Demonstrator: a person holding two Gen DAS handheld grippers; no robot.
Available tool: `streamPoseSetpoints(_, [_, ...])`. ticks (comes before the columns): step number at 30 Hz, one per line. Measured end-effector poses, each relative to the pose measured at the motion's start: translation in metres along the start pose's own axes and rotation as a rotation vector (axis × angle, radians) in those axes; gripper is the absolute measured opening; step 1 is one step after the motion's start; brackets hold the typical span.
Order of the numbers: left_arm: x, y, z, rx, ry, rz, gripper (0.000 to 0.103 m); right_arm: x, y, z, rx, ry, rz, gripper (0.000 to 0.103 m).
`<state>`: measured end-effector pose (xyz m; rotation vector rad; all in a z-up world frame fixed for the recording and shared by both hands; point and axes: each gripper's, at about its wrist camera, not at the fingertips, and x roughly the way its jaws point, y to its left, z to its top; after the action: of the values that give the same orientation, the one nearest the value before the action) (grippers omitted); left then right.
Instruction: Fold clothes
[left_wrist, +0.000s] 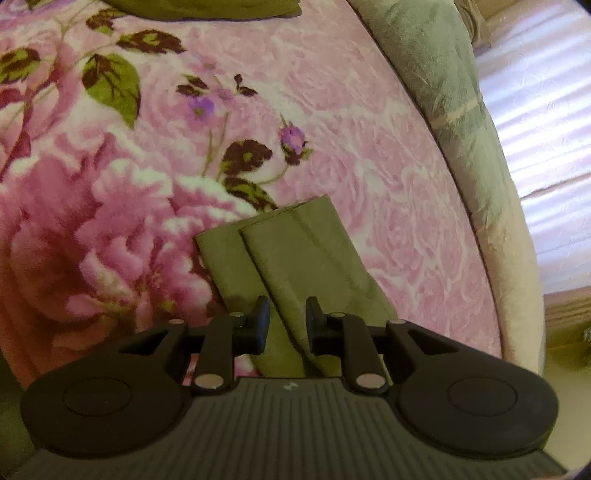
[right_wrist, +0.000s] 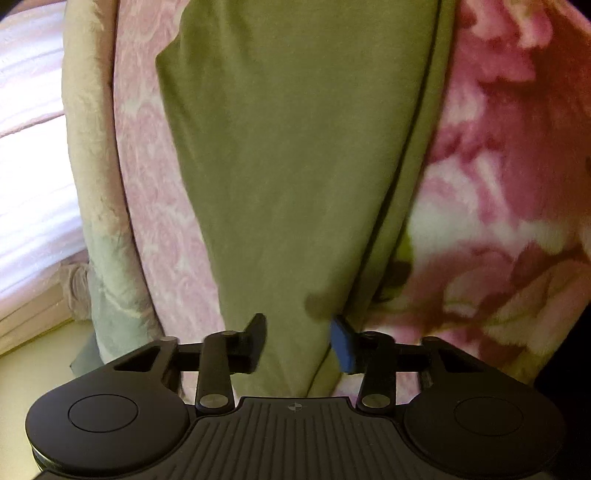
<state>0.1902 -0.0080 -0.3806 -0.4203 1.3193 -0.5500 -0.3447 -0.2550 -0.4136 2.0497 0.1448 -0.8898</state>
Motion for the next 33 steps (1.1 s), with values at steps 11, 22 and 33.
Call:
streamPoseSetpoints(11, [0.024,0.019,0.01,-0.175,-0.033,-0.037,0.019,0.002,-0.006,-0.002,-0.049,-0.07,-0.026,0.041])
streamPoseSetpoints(22, [-0.011,0.003,0.037,0.081,-0.113,-0.136,0.0,-0.019,0.014,-0.014,-0.212,-0.123,-0.035,0.001])
streamPoseSetpoints(33, [-0.001,0.013,0.028,0.262,-0.069,-0.02,0.0,-0.018,0.005,-0.021,-0.248,-0.112,-0.115,0.0])
